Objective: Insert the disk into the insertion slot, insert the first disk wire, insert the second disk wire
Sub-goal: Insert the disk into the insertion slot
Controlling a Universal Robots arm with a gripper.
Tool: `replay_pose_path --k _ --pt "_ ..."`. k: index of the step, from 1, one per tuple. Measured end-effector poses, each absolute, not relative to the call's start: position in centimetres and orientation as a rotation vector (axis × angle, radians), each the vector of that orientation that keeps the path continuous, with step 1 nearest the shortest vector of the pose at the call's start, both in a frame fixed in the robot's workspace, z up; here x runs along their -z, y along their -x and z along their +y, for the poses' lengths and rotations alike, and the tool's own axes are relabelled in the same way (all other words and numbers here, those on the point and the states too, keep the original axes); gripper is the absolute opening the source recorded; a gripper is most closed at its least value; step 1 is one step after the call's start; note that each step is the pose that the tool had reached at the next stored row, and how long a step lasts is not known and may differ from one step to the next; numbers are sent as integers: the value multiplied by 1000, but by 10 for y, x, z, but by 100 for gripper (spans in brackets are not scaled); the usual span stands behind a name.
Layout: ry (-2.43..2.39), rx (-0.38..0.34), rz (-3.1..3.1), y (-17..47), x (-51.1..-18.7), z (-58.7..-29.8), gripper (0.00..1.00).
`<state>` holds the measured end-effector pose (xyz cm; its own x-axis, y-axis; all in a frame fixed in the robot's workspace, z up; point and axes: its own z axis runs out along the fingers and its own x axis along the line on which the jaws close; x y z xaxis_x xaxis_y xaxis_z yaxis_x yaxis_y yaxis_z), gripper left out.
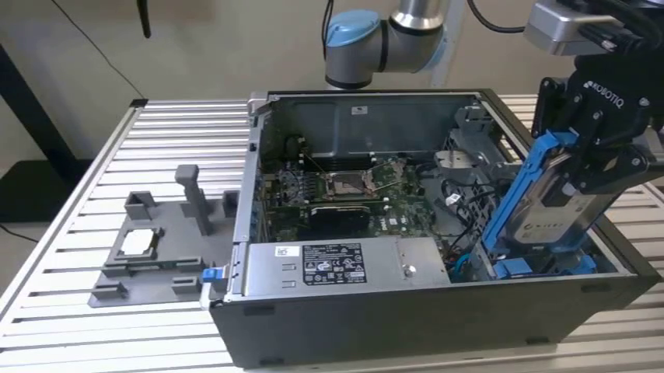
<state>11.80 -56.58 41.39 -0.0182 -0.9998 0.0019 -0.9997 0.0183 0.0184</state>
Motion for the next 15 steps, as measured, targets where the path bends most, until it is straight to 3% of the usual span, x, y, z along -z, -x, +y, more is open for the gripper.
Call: replay_pose_path --k 15 --pt "-2191 20 -2231 -119 -397 -566 33"
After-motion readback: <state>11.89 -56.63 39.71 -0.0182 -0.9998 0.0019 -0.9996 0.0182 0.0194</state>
